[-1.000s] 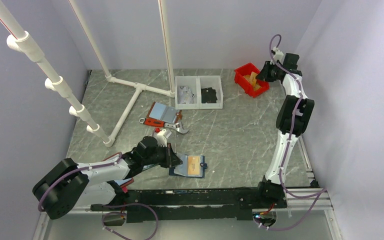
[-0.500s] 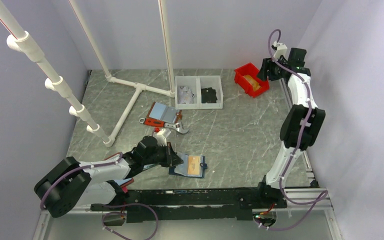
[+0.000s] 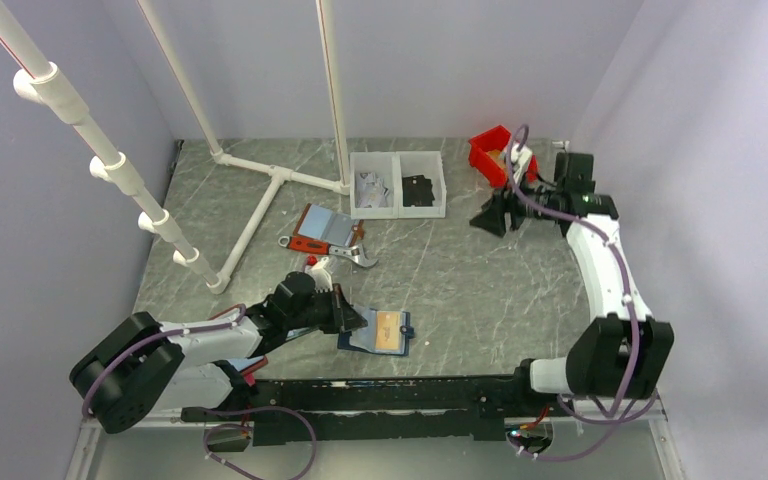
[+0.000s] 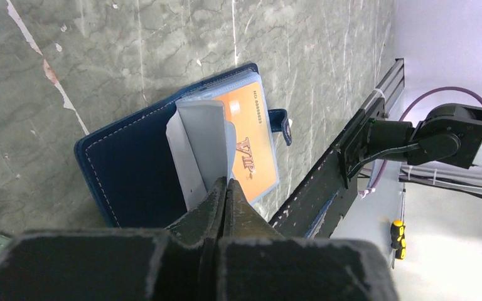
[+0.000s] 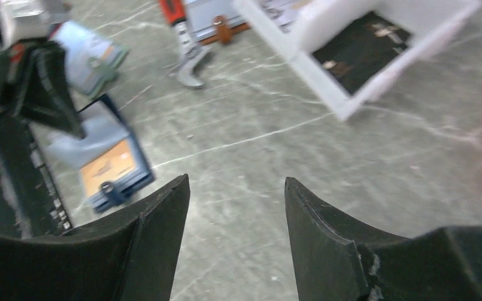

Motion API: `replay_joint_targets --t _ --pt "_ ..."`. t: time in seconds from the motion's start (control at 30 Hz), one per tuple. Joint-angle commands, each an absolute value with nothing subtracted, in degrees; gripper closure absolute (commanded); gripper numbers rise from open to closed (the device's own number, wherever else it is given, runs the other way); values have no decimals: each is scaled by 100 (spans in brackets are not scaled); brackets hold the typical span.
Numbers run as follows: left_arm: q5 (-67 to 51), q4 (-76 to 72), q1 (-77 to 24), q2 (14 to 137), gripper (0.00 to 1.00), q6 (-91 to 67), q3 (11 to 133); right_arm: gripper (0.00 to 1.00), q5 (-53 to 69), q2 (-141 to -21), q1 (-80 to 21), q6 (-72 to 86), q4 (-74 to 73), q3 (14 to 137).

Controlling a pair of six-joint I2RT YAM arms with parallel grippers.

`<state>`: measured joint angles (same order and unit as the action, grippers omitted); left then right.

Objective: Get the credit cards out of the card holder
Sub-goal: Remove the credit card from the card holder.

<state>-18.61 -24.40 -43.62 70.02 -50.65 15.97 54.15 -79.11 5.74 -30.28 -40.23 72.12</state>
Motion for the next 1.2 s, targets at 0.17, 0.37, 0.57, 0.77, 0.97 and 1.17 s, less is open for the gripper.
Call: replay_joint_targets --t 0.17,0.37,0.57,0.77,0.97,1.17 --pt "-1495 -2021 -4339 6250 100 -5282 1516 41 6685 -6214 413 -2841 -2915 4975" --pt "-1240 -1707 -4341 5674 100 -5352 1406 41 6769 -6131 302 -2723 -2779 4862" --pt "-1178 -1545 -4341 5520 100 -5191 1414 42 6386 -6369 -405 -2946 -2833 4831" --pt "-1279 -1792 -4333 5869 100 -5097 1501 42 6271 -6563 -943 -3512 -3077 4822" --pt "-1445 -2041 -4342 6274 100 -5032 1637 42 6185 -6663 -1272 -3859 -3208 4821" --pt "-1579 -2355 -4337 6609 100 -5067 1725 42 6056 -6708 -1392 -4009 -3246 4806"
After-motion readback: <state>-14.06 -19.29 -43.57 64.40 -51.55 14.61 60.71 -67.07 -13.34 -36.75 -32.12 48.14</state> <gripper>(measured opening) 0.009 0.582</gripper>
